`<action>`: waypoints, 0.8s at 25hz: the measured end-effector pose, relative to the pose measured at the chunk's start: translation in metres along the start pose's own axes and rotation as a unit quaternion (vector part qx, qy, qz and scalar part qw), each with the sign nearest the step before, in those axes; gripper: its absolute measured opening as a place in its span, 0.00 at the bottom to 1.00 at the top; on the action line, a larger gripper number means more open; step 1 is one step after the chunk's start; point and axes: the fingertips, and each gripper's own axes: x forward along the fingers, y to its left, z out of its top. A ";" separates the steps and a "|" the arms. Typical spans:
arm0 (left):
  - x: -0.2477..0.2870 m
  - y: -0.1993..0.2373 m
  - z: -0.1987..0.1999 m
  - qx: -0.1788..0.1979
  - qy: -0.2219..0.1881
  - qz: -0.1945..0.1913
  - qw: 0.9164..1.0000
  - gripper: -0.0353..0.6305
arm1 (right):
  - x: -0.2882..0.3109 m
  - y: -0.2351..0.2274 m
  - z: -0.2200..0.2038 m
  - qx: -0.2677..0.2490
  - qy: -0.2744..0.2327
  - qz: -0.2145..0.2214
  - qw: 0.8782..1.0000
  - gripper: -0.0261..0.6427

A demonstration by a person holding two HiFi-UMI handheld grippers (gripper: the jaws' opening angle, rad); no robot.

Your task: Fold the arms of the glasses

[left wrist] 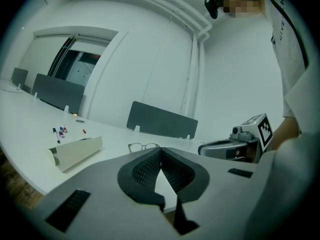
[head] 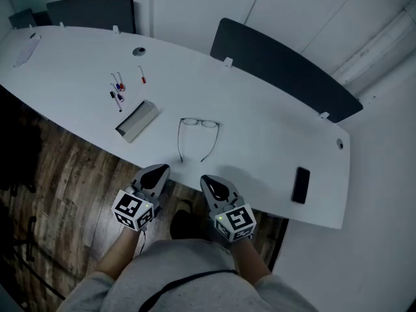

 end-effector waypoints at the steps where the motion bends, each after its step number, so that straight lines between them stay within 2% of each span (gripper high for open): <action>1: 0.006 0.005 0.000 0.000 0.003 0.004 1.000 0.08 | 0.005 -0.006 0.000 -0.002 0.003 0.002 1.000 0.07; 5: 0.028 0.024 -0.001 -0.001 0.011 0.018 1.000 0.08 | 0.020 -0.030 0.001 -0.010 0.013 0.013 1.000 0.07; 13: 0.061 0.040 -0.002 0.011 0.017 0.015 1.000 0.08 | 0.039 -0.070 -0.002 -0.036 0.028 0.023 0.999 0.07; 17: 0.069 0.041 -0.007 0.033 0.037 0.011 0.999 0.08 | 0.043 -0.084 -0.006 -0.110 0.056 0.029 0.992 0.07; 20: 0.069 0.047 -0.014 0.056 0.057 0.014 0.997 0.08 | 0.046 -0.098 -0.008 -0.198 0.088 0.026 0.976 0.07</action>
